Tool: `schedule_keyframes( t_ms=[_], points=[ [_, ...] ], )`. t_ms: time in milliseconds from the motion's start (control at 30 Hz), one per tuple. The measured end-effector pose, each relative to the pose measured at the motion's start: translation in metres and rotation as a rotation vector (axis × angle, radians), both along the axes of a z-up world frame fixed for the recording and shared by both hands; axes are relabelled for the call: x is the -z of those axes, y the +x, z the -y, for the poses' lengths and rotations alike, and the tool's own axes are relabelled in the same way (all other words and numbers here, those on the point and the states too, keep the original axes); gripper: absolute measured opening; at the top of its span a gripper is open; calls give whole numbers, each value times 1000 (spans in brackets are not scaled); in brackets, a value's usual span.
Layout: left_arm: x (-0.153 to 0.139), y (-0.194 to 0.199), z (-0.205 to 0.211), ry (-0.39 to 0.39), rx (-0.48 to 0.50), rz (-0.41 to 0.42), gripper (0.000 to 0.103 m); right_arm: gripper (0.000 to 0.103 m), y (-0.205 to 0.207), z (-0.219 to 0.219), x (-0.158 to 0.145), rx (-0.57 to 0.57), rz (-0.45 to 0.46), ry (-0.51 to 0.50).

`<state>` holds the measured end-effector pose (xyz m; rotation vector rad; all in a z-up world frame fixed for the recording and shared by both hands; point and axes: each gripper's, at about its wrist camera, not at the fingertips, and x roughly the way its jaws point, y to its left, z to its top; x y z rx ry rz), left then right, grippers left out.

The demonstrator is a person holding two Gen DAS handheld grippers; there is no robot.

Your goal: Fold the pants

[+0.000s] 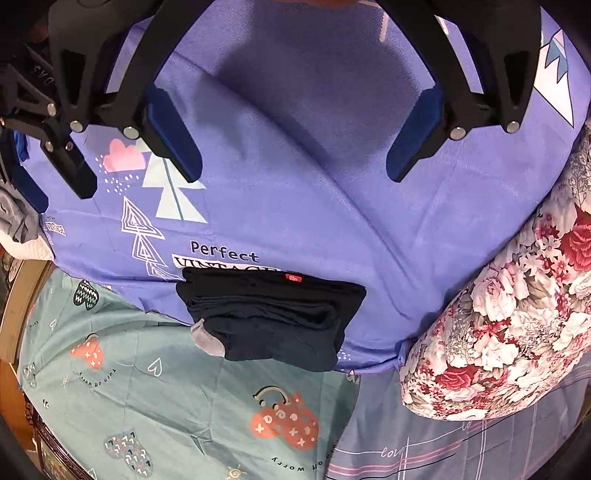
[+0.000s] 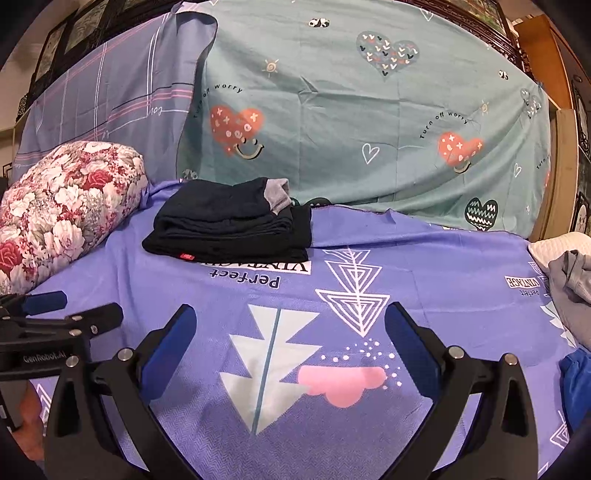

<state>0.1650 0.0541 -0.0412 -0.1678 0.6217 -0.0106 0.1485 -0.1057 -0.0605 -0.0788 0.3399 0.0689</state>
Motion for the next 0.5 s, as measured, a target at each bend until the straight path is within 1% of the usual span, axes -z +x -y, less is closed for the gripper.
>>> schedule_keyframes(
  t_ms=[200, 500],
  points=[
    [2, 0, 1, 15, -5, -2, 101, 102, 2, 1, 1, 0, -21, 17],
    [6, 4, 2, 36, -28, -29, 101, 102, 9, 9, 4, 1, -86, 83]
  ],
)
